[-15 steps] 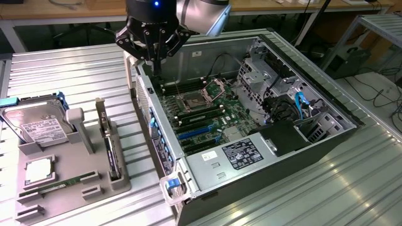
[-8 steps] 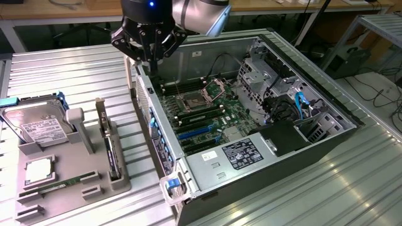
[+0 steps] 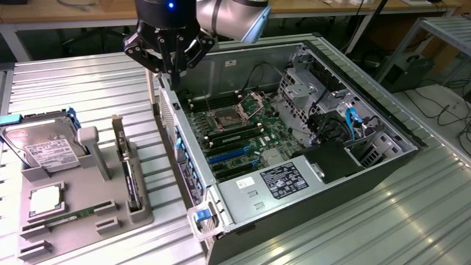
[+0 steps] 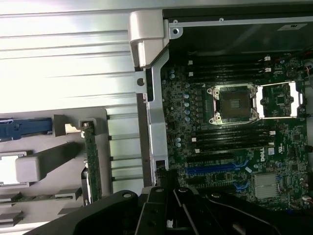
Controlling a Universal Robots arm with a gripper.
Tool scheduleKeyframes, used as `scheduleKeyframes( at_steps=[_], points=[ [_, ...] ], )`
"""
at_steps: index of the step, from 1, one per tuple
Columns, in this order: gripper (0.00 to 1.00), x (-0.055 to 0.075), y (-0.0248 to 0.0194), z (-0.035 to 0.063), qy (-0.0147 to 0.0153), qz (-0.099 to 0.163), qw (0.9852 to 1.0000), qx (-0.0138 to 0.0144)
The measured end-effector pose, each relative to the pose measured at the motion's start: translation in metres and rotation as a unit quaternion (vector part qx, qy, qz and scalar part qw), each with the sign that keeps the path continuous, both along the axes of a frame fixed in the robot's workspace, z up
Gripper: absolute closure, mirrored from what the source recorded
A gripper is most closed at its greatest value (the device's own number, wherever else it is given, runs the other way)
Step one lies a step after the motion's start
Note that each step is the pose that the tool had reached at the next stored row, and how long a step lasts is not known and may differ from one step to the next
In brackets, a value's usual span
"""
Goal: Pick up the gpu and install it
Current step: 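Reach for the gpu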
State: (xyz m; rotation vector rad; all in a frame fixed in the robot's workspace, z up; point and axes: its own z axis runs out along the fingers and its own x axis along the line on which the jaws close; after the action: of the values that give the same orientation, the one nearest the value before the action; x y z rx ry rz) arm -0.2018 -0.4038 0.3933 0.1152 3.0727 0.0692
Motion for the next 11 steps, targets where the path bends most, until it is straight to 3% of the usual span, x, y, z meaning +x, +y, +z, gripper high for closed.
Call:
scheduleKeyframes(
  at_steps=[11],
  points=[
    [0.89, -0.0110, -0.0015, 0.0000, 0.0000, 0.000, 1.0000, 0.0000]
  ],
)
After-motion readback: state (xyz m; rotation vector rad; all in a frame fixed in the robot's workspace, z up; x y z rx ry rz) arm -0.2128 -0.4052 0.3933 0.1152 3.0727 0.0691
